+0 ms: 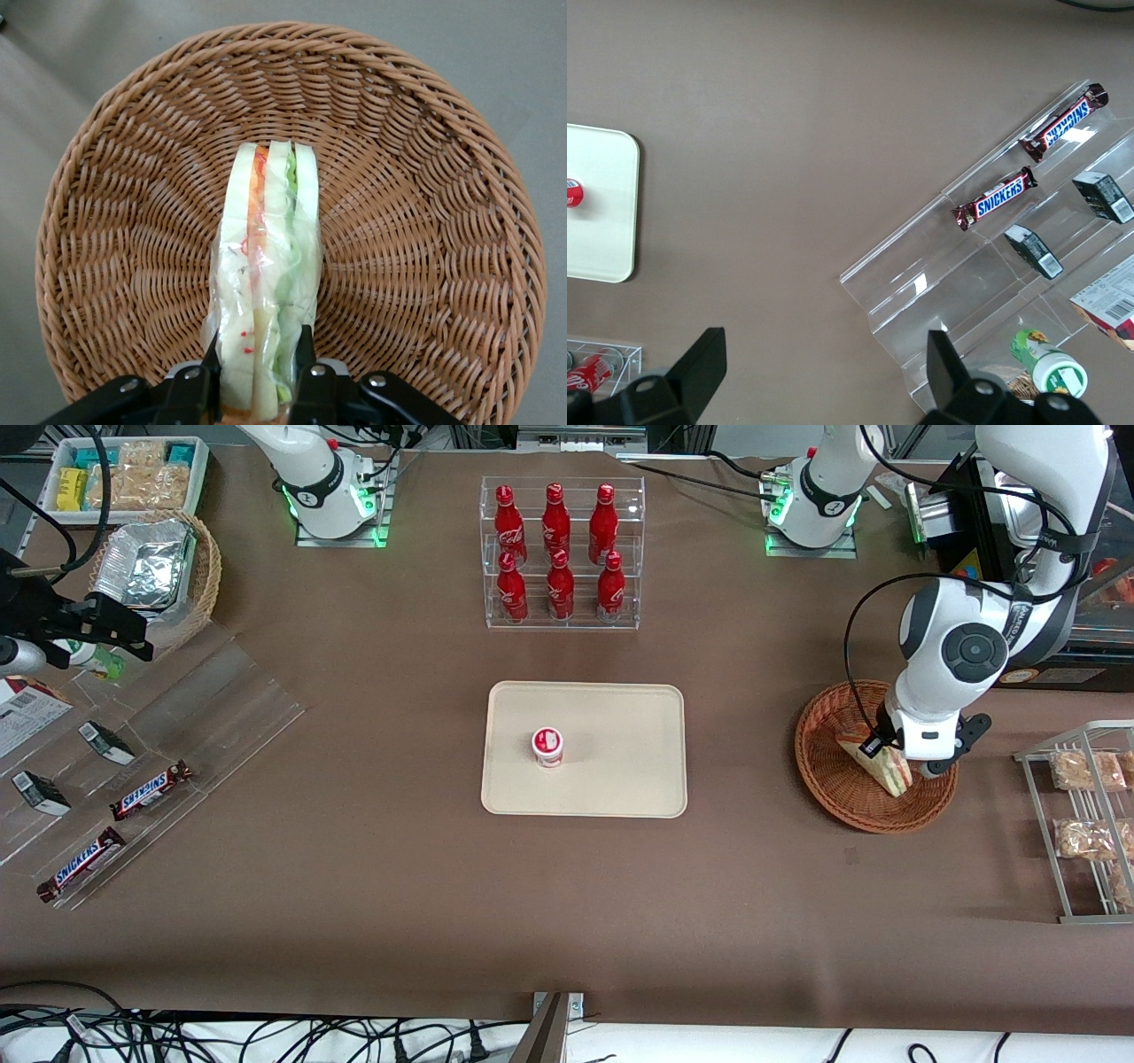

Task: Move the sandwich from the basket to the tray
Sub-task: 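Lift the sandwich up out of the basket with the left gripper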

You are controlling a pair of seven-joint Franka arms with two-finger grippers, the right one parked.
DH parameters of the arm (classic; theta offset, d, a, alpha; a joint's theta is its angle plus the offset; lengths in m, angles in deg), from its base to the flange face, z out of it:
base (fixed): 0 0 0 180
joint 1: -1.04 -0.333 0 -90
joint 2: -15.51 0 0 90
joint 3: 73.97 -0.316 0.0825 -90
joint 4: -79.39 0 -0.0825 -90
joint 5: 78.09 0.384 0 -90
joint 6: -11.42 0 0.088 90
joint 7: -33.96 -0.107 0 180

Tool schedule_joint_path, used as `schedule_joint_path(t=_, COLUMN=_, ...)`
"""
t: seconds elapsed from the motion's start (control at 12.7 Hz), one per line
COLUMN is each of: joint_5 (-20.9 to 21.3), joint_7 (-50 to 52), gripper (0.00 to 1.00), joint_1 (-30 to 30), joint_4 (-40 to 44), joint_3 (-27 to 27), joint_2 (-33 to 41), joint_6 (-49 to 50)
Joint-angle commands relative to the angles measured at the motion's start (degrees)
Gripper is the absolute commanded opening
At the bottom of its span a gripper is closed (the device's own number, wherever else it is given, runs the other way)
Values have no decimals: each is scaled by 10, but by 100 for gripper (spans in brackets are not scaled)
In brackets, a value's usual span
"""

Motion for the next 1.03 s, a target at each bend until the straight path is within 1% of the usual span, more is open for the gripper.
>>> schedule_joint_path(t=0.0, joint_5=17, joint_7=-18, gripper=32, joint_1=-4, joint_4=12, joint_3=2, joint_2=12, joint_6=17)
schedule_joint_path(t=0.16, joint_5=17, joint_7=-30, gripper=32, joint_1=2, joint_4=66, joint_3=11, joint_2=17, joint_6=115)
schedule_joint_path(t=0.32, joint_5=3, joint_7=-72, gripper=34, joint_1=0, joint_4=142, joint_3=43, joint_2=20, joint_6=231)
schedule_joint_path(t=0.55, joint_5=-70, joint_7=-141, gripper=34, joint_1=1, joint_4=255, joint_3=79, joint_2=23, joint_6=378)
schedule_joint_path(t=0.71, joint_5=-84, joint_7=-168, gripper=34, joint_1=0, joint_4=301, joint_3=125, joint_2=24, joint_6=423)
schedule_joint_path(t=0.79, joint_5=-91, joint_7=-211, gripper=34, joint_1=0, joint_4=317, joint_3=145, joint_2=24, joint_6=438)
schedule_joint_path(t=0.95, joint_5=-143, joint_7=-233, gripper=34, joint_1=1, joint_4=329, joint_3=168, joint_2=24, joint_6=439)
